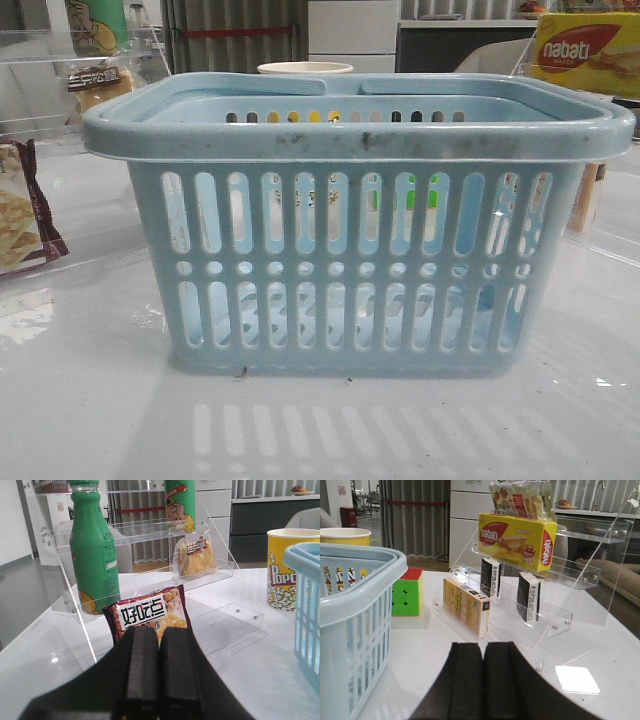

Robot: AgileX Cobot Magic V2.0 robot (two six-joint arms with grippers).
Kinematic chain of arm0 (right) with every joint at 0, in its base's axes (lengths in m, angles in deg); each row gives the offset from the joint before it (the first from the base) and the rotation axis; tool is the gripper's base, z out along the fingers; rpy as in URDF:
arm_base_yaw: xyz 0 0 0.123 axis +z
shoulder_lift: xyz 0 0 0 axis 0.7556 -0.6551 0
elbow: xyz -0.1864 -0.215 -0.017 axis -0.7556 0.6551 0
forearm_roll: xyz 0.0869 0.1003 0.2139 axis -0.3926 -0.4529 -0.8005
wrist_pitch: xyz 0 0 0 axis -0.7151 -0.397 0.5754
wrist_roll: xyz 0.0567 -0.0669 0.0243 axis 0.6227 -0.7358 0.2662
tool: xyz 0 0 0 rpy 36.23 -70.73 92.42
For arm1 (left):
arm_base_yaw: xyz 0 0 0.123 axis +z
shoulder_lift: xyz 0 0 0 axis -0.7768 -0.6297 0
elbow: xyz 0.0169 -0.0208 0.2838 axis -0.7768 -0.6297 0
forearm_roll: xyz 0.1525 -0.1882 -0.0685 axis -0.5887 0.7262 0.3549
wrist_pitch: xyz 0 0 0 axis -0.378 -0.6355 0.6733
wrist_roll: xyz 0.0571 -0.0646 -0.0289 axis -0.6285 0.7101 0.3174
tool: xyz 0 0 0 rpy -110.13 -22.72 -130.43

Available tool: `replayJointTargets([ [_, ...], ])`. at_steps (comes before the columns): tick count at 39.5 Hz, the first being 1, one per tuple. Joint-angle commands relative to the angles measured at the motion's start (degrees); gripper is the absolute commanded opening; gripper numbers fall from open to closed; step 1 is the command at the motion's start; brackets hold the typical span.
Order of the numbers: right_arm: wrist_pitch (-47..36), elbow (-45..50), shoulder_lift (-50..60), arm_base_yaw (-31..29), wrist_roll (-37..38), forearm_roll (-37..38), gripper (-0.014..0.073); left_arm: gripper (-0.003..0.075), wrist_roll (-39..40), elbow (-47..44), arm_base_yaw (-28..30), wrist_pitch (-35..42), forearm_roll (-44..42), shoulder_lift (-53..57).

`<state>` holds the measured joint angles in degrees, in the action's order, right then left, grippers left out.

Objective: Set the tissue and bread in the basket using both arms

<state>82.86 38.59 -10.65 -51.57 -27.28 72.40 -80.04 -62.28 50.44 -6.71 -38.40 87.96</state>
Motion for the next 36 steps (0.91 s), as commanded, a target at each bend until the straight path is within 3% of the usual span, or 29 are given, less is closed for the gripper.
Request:
replayJointTargets([
  [1,-5.41,0.12,1.10,-0.19,-0.22,-0.25,0.0057,0.0091,0.41,0.15,-0.01,5.04,0.46,0.92],
  [36,-5.41,0.12,1.10,-0.19,-0.22,-0.25,0.0057,0.0091,0.41,0.15,-0.01,5.77,0.46,0.92],
])
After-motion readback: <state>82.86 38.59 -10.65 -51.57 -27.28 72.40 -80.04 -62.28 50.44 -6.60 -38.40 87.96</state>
